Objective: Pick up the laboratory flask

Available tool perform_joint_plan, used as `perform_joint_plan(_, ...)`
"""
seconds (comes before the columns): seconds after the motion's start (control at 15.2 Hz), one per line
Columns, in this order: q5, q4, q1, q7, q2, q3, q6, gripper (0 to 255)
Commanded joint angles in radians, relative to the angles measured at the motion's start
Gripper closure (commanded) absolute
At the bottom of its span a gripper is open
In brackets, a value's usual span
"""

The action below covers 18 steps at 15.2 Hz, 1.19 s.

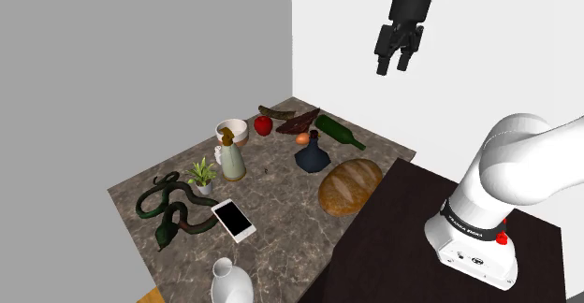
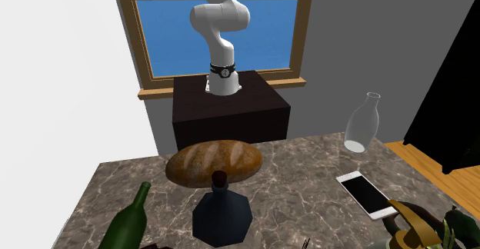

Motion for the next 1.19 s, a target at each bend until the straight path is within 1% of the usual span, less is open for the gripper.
perform_joint_plan(0.0, 0.0, 0.0, 0.0, 0.0, 0.0, 0.0, 0.0, 0)
perform_joint_plan(0.33, -0.021, -0.075, -0.004, -0.047, 0.095, -0.021, 0.175, 0)
perform_joint_plan(0.59, -0.032, -0.109, -0.006, -0.084, 0.196, -0.039, 0.316, 0)
perform_joint_plan(0.86, -0.036, -0.12, -0.005, -0.121, 0.318, -0.059, 0.454, 0)
perform_joint_plan(1.12, -0.031, -0.107, -0.002, -0.16, 0.456, -0.078, 0.584, 0)
